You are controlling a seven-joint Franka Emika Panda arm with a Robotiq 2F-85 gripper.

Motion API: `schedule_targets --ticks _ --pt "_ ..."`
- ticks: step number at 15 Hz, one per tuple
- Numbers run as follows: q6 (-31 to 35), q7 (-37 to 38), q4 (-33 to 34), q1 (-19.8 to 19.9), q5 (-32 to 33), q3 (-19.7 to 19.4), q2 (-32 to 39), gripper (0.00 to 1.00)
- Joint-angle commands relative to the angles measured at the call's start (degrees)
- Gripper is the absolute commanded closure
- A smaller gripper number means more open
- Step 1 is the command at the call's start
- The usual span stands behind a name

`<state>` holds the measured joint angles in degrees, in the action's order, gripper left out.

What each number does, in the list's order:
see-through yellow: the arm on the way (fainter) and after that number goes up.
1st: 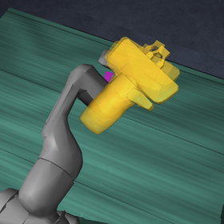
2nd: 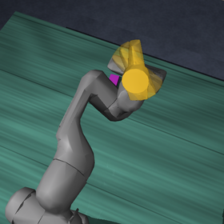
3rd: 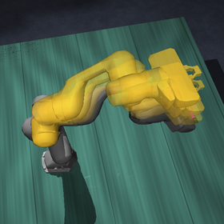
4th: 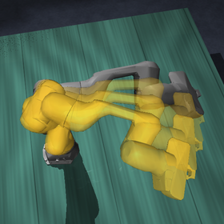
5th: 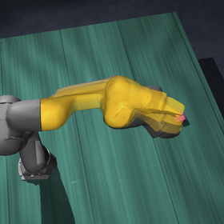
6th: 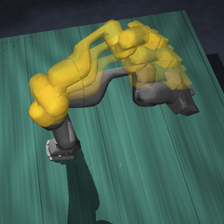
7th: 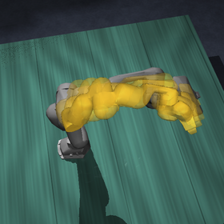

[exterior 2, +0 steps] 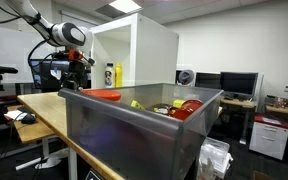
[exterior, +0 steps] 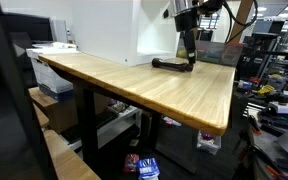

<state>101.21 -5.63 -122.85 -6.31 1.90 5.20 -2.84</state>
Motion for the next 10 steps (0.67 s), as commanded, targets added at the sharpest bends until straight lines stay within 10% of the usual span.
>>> schedule_targets --ticks 1,10 --pt "0.98 -0.57 -0.64 0.16 0.27 0.21 0.80 0.00" --pt "0.78 -0.51 -1.82 0.21 0.65 0.19 1.32 0.00"
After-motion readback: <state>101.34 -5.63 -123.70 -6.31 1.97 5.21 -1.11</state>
